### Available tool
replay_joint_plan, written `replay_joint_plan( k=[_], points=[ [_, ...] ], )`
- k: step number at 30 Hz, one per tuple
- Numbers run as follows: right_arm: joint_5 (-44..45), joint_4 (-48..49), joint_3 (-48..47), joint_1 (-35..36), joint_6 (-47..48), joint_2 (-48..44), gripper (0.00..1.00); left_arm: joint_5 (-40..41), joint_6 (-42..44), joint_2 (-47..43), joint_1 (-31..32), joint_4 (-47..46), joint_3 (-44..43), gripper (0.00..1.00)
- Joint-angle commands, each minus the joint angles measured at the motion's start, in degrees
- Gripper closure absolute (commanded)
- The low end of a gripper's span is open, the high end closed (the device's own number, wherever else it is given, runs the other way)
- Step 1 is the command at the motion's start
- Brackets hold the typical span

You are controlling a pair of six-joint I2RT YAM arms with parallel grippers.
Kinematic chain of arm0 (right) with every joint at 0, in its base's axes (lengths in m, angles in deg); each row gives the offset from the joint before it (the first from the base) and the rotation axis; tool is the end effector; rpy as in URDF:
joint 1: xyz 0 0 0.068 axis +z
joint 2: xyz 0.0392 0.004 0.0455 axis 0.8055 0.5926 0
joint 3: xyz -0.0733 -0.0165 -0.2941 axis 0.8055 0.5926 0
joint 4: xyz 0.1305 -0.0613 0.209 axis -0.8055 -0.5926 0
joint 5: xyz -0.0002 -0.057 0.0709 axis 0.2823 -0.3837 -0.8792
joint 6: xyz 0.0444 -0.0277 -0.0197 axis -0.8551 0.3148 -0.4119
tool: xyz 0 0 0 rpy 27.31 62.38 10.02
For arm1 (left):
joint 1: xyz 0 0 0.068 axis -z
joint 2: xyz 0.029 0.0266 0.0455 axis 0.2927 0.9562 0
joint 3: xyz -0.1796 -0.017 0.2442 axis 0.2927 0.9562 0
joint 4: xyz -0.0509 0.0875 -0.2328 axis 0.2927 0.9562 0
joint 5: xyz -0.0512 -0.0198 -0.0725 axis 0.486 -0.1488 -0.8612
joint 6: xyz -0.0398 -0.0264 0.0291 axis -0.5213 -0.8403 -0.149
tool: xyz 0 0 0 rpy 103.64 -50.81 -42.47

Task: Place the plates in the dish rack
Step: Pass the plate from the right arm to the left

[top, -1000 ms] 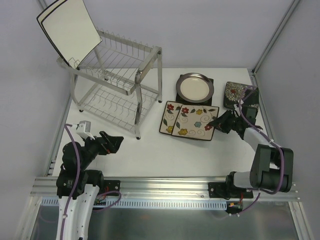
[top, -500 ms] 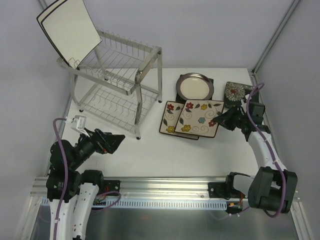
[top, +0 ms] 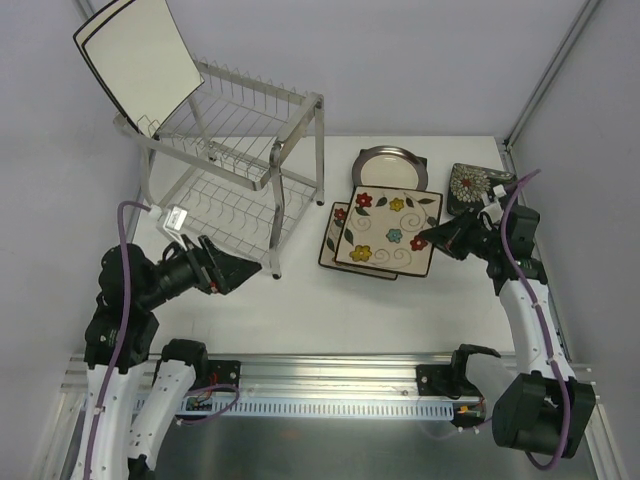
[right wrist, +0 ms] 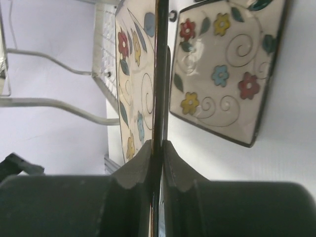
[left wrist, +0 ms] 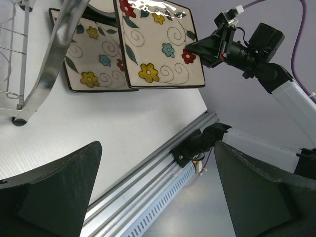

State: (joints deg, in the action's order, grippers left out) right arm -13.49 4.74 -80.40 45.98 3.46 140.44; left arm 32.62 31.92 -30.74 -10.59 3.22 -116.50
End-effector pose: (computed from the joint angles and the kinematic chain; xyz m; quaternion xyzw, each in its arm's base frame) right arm 0.1931 0.0008 0.3080 0.0376 0.8137 0.3872 0.4320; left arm 0.0402 -0.0297 0.3840 0.0476 0.7306 -0.4659 0.4969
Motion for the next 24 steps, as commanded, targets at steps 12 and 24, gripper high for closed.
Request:
replay_joint_plan(
  k=[12,24],
  points=[
    [-19.3,17.4,-2.7,6.7,-9.8,-8.7,0.99,-0.4,-5.9,11.8,5.3,-2.5,-5.4,0.01],
    [-20.3,24.7,-3.2,14.7,-12.5,-9.8,0.99,13.4,-12.2,12.9,18.1,-12.6,-1.8,0.04]
  ],
)
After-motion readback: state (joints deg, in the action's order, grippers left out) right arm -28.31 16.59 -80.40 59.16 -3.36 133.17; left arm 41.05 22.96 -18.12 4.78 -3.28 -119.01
